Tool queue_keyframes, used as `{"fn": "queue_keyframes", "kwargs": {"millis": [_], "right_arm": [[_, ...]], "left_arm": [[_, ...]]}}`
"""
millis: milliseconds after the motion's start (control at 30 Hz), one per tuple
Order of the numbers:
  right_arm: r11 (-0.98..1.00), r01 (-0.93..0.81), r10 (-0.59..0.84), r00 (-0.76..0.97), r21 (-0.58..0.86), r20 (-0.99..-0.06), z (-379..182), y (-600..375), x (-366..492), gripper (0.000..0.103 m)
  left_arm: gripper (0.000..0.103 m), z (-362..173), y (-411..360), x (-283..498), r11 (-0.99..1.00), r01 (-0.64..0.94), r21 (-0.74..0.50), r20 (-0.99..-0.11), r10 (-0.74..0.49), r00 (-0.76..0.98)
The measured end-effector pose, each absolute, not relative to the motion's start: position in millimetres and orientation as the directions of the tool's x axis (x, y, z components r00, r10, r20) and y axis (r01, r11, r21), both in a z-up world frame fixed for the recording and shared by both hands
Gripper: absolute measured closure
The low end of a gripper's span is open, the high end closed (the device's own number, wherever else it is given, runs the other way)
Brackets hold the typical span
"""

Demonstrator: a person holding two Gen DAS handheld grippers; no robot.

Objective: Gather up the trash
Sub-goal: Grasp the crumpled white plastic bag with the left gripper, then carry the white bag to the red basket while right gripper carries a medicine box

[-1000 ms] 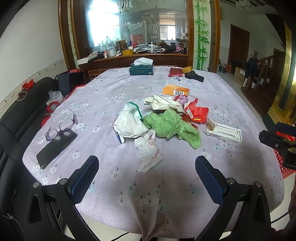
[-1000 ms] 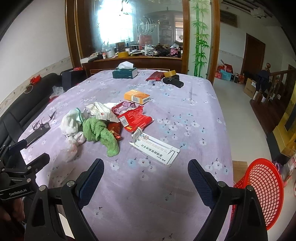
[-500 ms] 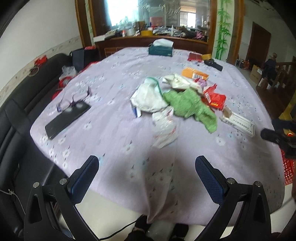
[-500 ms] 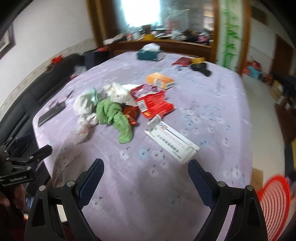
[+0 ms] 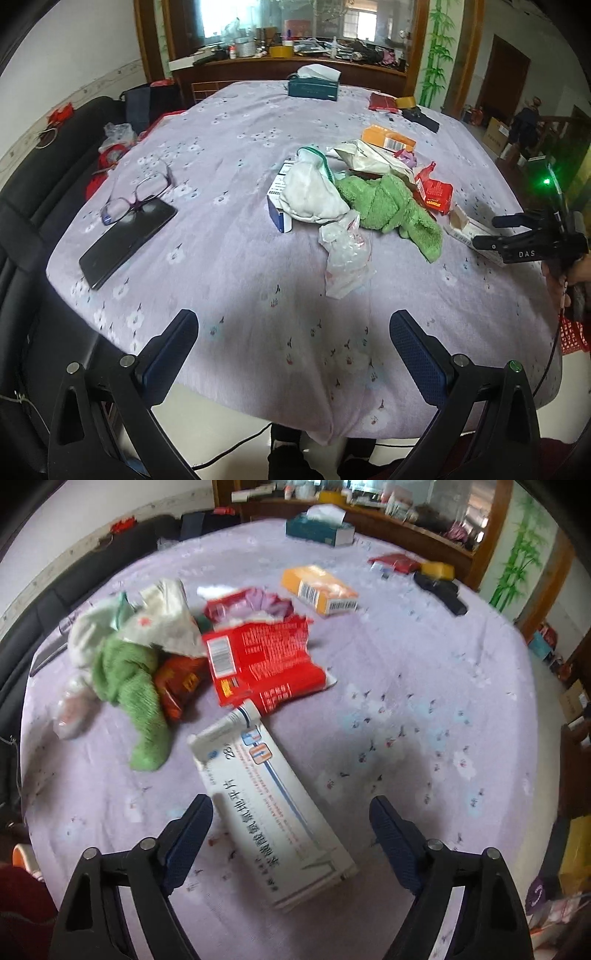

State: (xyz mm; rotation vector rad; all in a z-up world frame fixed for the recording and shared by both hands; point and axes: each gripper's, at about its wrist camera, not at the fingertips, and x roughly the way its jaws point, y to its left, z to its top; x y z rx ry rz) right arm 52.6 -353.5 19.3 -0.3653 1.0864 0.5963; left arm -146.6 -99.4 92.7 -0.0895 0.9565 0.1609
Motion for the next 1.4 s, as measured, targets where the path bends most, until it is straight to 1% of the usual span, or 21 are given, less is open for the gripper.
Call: {"fn": "queue_keyframes", "kwargs": {"millis": [67,167,200,267,367,533,600,633,733,833,867,900,933,1000,1100,1267,1400], "right_arm": [[0.789,-0.613,0.276,0.319,0.025,-0.907,16.3,-351.7,54.2,0.019],[0.796,-0.604,0.261,0.295,0.033,-0.919,11.7,-345.3,50.2,0.032],[0.801,-0.598,0.246,0.298,0.02,-0.922,11.4,-342.9,46.7,0.035],[0.827,-0.561,0.236,0.293,0.033,-0.927,12.3,-341.7,38.6,0.035],[0.857,-0.512,0.24,0.288,0.063,-0.927,15.7,-341.9,22.6,0.039],[0.908,-0.376,0.31,0.302,0.186,-0.902,32.1,-352.2,-7.6,0.04],[0.914,-0.34,0.332,0.318,0.22,-0.888,42.9,-355.2,-20.4,0.04],[0.915,-0.329,0.341,0.326,0.232,-0.882,47.5,-356.9,-24.6,0.04],[0.92,-0.294,0.356,0.356,0.258,-0.864,61.9,-364.3,-39.2,0.04],[0.929,-0.252,0.354,0.387,0.271,-0.852,73.3,-373.2,-49.7,0.04],[0.932,-0.239,0.35,0.393,0.273,-0.85,75.6,-375.8,-52.2,0.04],[0.935,-0.227,0.345,0.4,0.273,-0.849,76.1,-378.9,-53.4,0.04],[0.938,-0.215,0.339,0.406,0.272,-0.848,76.8,-380.7,-55.6,0.04],[0.942,-0.185,0.334,0.413,0.281,-0.847,77.5,-384.7,-60.5,0.04],[0.942,-0.142,0.335,0.422,0.304,-0.842,77.0,-390.3,-67.4,0.04],[0.946,-0.097,0.321,0.427,0.31,-0.845,75.5,-391.2,-79.2,0.04],[0.948,-0.063,0.306,0.435,0.311,-0.847,74.1,-391.9,-83.9,0.04]], "left_arm": [[0.0,90.5,-95.7,-139.4,0.985,-0.17,-0.011,-0.823,0.088,0.562],[0.0,85.7,-90.3,-125.7,0.985,-0.169,-0.044,-0.835,0.056,0.547],[0.0,84.0,-89.5,-120.2,0.984,-0.168,-0.056,-0.839,0.045,0.542],[0.0,80.7,-90.9,-109.0,0.985,-0.159,-0.066,-0.844,0.03,0.536],[0.003,73.5,-97.3,-89.8,0.989,-0.131,-0.069,-0.853,0.01,0.523],[0.006,58.4,-108.2,-63.1,0.993,-0.098,-0.071,-0.873,-0.014,0.487],[0.015,50.6,-112.6,-53.6,0.994,-0.084,-0.067,-0.885,-0.02,0.466],[0.018,46.3,-114.2,-49.2,0.995,-0.081,-0.057,-0.892,-0.014,0.453],[0.031,31.5,-115.2,-38.1,0.995,-0.083,-0.054,-0.908,-0.015,0.418],[0.047,18.6,-114.5,-30.9,0.995,-0.08,-0.067,-0.921,-0.031,0.388],[0.05,17.1,-115.7,-30.5,0.996,-0.075,-0.055,-0.92,-0.021,0.392],[0.058,17.5,-117.7,-30.6,0.997,-0.065,-0.043,-0.917,-0.014,0.4],[0.062,17.8,-119.4,-31.2,0.998,-0.052,-0.038,-0.915,-0.013,0.403],[0.065,20.1,-121.4,-34.5,0.998,-0.036,-0.046,-0.913,-0.028,0.406],[0.066,26.0,-127.2,-47.0,0.997,0.004,-0.081,-0.906,-0.076,0.416],[0.066,40.7,-153.6,-69.7,0.984,0.154,-0.085,-0.881,-0.146,0.451],[0.066,56.1,-174.0,-80.3,0.961,0.264,-0.084,-0.843,-0.21,0.496]]}}
